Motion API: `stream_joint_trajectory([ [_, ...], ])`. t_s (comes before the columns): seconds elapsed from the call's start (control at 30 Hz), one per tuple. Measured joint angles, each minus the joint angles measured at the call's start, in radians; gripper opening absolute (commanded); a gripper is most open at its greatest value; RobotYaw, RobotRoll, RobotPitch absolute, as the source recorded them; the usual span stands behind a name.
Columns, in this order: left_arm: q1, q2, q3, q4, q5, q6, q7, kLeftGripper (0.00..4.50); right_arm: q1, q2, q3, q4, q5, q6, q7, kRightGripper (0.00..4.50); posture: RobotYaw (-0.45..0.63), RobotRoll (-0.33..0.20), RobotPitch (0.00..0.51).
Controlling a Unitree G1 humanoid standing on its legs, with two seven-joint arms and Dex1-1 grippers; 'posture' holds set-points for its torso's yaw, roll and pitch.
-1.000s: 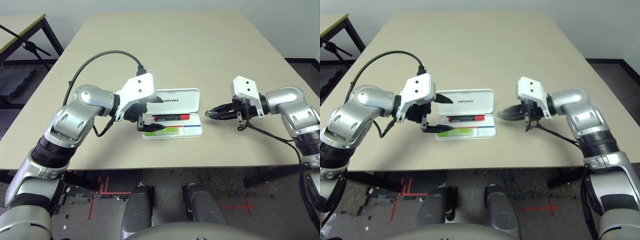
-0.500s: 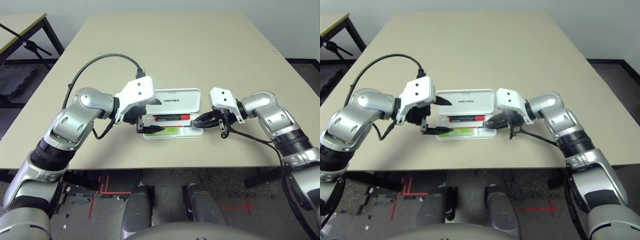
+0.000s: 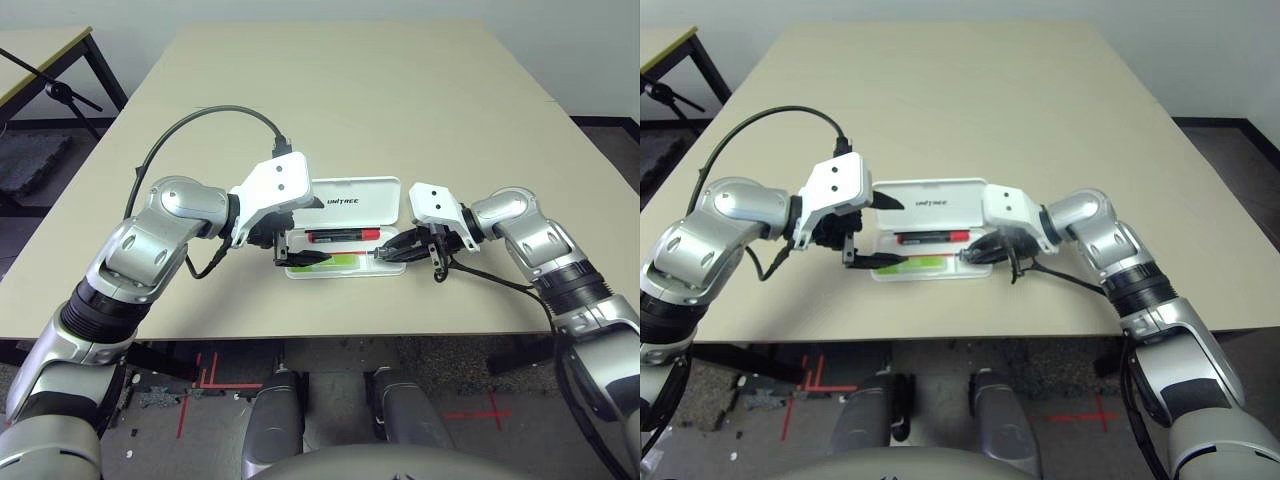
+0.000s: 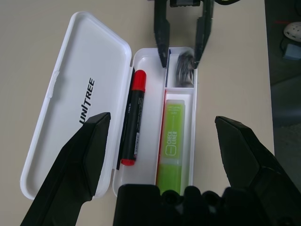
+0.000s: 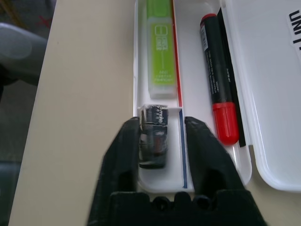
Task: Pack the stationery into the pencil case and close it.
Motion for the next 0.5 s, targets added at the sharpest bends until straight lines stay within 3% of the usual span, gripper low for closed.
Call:
stream_joint_trajectory([
  [0.13, 0.000, 0.000, 0.000, 0.001, 0.000, -0.002, 0.002, 4.50, -0.002, -0.007, -0.039, -0.034, 0.047, 0.052, 0.006, 4.32, 0.00, 0.000, 0.079],
  [0.17, 0.000, 0.000, 0.000, 0.001, 0.000, -0.003, 0.002, 4.50, -0.004, -0.012, -0.046, -0.037, 0.059, 0.066, 0.007, 4.46, 0.00, 0.000, 0.078],
  [0.5, -0.001, 0.002, 0.001, 0.012, 0.001, -0.011, 0.005, 4.50, -0.005, -0.239, -0.223, -0.060, 0.205, 0.258, 0.082, 4.46, -0.02, 0.000, 0.071],
])
